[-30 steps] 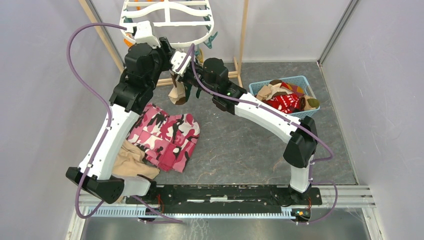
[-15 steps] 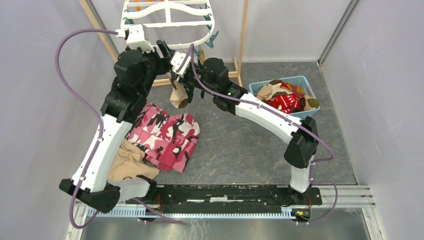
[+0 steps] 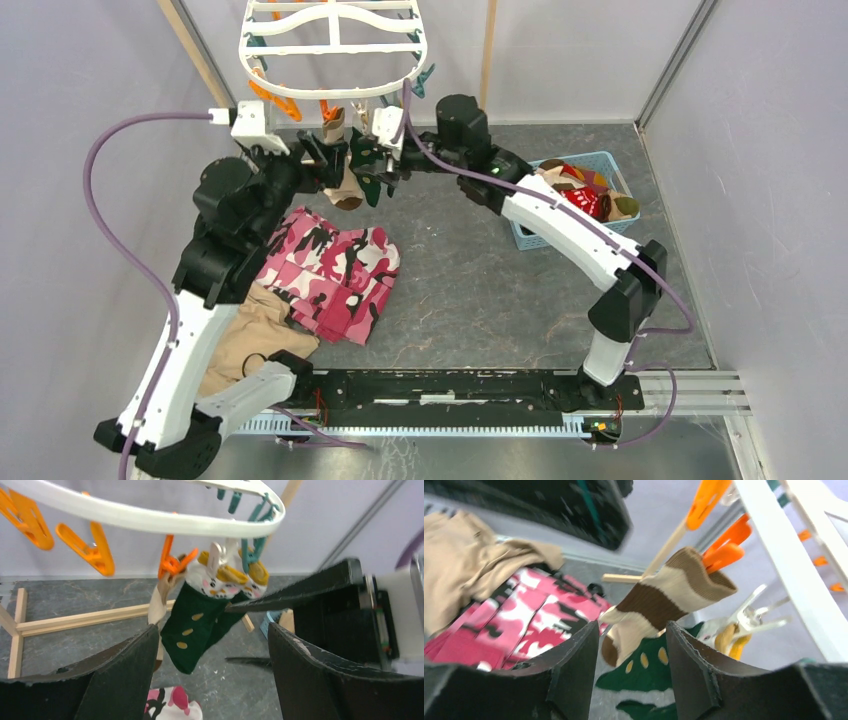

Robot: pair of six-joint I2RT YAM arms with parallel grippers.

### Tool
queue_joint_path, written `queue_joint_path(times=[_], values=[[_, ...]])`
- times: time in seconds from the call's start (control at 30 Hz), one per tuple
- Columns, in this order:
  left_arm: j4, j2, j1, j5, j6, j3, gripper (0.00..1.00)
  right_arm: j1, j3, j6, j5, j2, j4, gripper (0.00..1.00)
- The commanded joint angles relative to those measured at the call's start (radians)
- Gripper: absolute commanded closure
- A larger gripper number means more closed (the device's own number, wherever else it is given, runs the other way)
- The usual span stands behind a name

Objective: Clip the socks to the hanger
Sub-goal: Clamp the sock onto the hanger, then pick up the sock from the bin.

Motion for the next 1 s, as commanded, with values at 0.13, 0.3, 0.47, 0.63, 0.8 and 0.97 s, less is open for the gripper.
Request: queue_joint_path(times=[0.13,0.3,0.47,0.63,0.8,0.97], values=[[0.120,-0.224,-0.002,0.262,0.097,-0.236,0.11,-0.147,0.095,-0.294,-0.451,-0.139,-0.522,0.30],[0.281,-0.368,-0.002,0.400,0.062,-0.508,0.07,-0.322,-0.058,-0.368,-0.489,-0.277,-0.622,0.20],[0.452,-0.491,-0.002,0.469,-0.059,-0.782,0.04,-0.529,-0.366,-0.406,-0.498,-0.476,-0.561,0.18],[0.372,-0.526,-0.002,0.476,-0.097,-0.862,0.03,-0.824,-0.669,-0.118,-0.610,-0.567,-0.200,0.17],[0.191,-0.509,-0.002,0.367,-0.001,-0.805,0.01,-1.004,-0.538,0.007,-0.562,-0.357,-0.262,0.21],[0.130,-0.457,-0.002,0.244,0.020,-0.790,0.01,-1.004,-0.480,0.109,-0.302,-0.214,-0.197,0.27]])
